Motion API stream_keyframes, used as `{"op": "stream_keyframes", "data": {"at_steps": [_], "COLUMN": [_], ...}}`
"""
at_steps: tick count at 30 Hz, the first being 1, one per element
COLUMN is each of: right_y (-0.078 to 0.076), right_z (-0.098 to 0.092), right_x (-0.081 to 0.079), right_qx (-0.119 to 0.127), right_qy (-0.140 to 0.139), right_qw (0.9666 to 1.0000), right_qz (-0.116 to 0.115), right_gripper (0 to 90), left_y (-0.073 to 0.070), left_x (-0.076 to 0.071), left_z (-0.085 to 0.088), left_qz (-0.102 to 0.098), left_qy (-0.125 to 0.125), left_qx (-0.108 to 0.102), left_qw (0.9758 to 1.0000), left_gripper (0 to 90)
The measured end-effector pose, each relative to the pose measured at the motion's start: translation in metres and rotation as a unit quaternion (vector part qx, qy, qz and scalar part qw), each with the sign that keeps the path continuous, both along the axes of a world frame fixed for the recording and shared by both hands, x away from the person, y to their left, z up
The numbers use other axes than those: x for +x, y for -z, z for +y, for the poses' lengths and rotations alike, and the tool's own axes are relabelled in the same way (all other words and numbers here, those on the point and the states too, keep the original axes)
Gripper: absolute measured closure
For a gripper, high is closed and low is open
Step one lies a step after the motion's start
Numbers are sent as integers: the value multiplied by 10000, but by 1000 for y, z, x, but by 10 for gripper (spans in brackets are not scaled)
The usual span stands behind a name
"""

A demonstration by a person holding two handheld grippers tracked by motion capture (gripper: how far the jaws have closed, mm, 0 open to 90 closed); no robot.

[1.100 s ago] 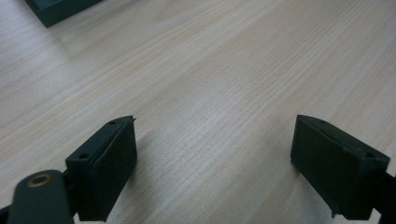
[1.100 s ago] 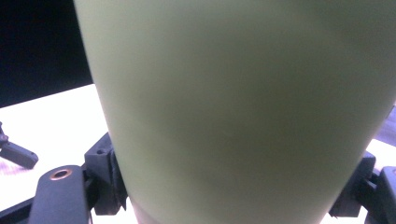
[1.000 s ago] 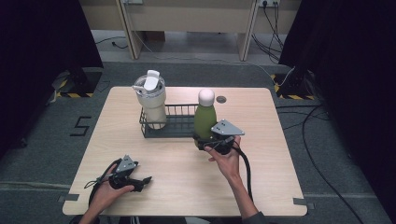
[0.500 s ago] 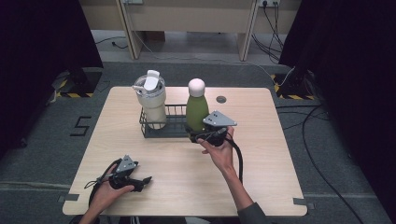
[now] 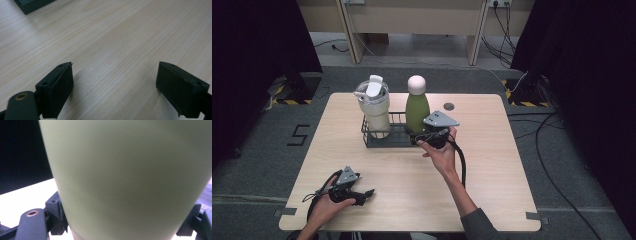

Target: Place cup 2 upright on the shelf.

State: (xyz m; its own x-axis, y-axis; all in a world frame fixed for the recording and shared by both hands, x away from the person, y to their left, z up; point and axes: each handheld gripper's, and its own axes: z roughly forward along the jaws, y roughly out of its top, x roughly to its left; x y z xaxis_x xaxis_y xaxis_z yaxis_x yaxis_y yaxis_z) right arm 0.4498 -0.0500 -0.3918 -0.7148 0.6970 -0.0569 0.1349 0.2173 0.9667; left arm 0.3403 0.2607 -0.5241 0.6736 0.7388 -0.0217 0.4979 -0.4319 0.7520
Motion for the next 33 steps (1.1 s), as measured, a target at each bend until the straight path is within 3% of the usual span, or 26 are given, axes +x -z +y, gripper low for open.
{"op": "stream_keyframes", "data": {"at_steps": [4, 7, 9, 33], "right_y": [-2, -3, -5, -13], "right_z": [4, 7, 8, 21], "right_x": [6, 11, 15, 53], "right_qx": [-20, 81, 18, 4], "right_qy": [16, 12, 53, 300], "right_qw": [10000, 10000, 10000, 9996], "right_qz": [-63, 19, -63, 0], "right_gripper": [208, 208, 208, 208], "left_y": [0, 0, 0, 0], "left_x": [0, 0, 0, 0], "left_z": [0, 0, 0, 0], "left_qz": [-2, -3, -3, -4], "left_qy": [1, 1, 1, 4], "left_qx": [8, 8, 8, 13], "left_qw": [10000, 10000, 10000, 10000], "left_gripper": [138, 138, 139, 140]}}
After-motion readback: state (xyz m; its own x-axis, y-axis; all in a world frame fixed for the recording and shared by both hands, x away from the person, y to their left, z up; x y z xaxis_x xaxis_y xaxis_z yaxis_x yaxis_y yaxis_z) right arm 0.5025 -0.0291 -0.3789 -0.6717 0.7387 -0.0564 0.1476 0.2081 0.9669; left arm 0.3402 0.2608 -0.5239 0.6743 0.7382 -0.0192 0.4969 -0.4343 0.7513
